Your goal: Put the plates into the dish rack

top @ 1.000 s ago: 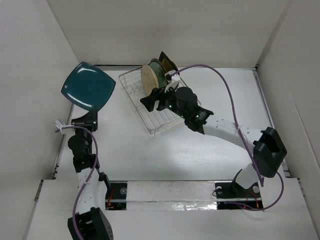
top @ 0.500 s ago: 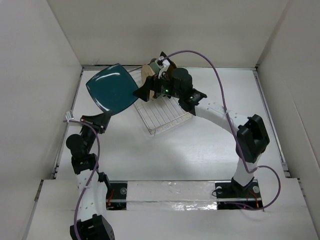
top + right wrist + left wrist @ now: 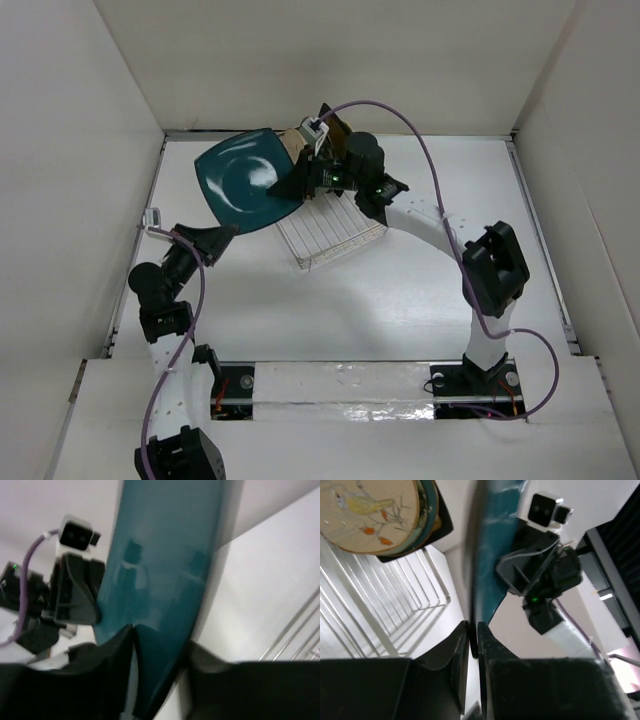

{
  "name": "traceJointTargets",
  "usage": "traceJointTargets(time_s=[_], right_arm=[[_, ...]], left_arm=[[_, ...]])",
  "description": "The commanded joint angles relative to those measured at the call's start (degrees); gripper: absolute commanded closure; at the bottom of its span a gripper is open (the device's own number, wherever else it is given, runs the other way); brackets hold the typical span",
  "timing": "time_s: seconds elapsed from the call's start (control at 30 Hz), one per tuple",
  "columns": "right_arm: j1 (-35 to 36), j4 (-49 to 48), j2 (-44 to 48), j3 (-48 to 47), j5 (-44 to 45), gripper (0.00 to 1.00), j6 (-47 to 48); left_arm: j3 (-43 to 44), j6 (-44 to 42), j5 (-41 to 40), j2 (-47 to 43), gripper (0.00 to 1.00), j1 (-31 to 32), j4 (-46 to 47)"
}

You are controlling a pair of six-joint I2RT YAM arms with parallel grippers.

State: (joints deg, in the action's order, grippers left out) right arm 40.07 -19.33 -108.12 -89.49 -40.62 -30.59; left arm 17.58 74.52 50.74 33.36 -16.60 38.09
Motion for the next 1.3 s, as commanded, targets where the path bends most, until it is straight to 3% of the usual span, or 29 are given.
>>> traceJointTargets(time_s=[0.0, 0.07, 0.13, 0.2, 0.23, 0.33, 0.43, 0.6, 0.73, 1.03, 1.27], right_arm=[[0.3, -8.2, 0.5, -0.2, -3.6, 0.7, -3.3], [-0.3, -10.4, 1.2, 1.5, -2.7, 0.89, -5.6], [-0.3, -10.7, 2.8, 3.2, -0.6, 0.99, -6.0], [-1.0, -9.3, 4.7, 3.7, 2.7, 1.0, -5.6], [-1.5, -8.4, 5.3, 3.5, 3.7, 1.0, -4.4], [-1.5, 0.1, 7.5, 0.3, 10.7, 1.0, 1.3], [-1.5, 10.3, 8.2, -4.9, 21.3, 1.0, 7.5], [-1.5, 23.4, 5.9, -13.5, 37.9, 1.0, 13.6], [-0.8, 28.5, 1.8, -19.9, 46.3, 1.0, 17.2], [1.1, 41.4, -12.4, -40.1, 61.3, 1.0, 22.6], [2.2, 46.3, -18.9, -48.7, 62.4, 1.0, 23.5]], left_arm=[[3.5, -3.1, 4.8, -1.4, 1.0, 0.9, 9.2], [3.2, -5.2, 4.6, -1.5, 1.0, 0.9, 5.0], [3.7, -9.7, 4.4, -2.1, 1.0, 0.9, 1.3], [5.8, -14.2, 3.8, -2.4, 0.8, 0.9, -6.1], [6.5, -18.6, 3.4, -2.8, 0.64, 0.9, -8.5], [9.8, -25.3, 0.5, -4.5, 0.39, 0.9, -18.1], [14.4, -35.8, -4.9, -5.8, 0.26, 3.0, -29.6], [18.6, -48.4, -17.4, -7.8, 0.16, 8.2, -42.8], [18.6, -51.5, -24.9, -10.2, 0.13, 14.9, -47.4], [15.5, -52.3, -20.9, -11.7, 0.09, 17.3, -42.6], [14.1, -51.8, -18.7, -12.3, 0.04, 17.3, -41.2]])
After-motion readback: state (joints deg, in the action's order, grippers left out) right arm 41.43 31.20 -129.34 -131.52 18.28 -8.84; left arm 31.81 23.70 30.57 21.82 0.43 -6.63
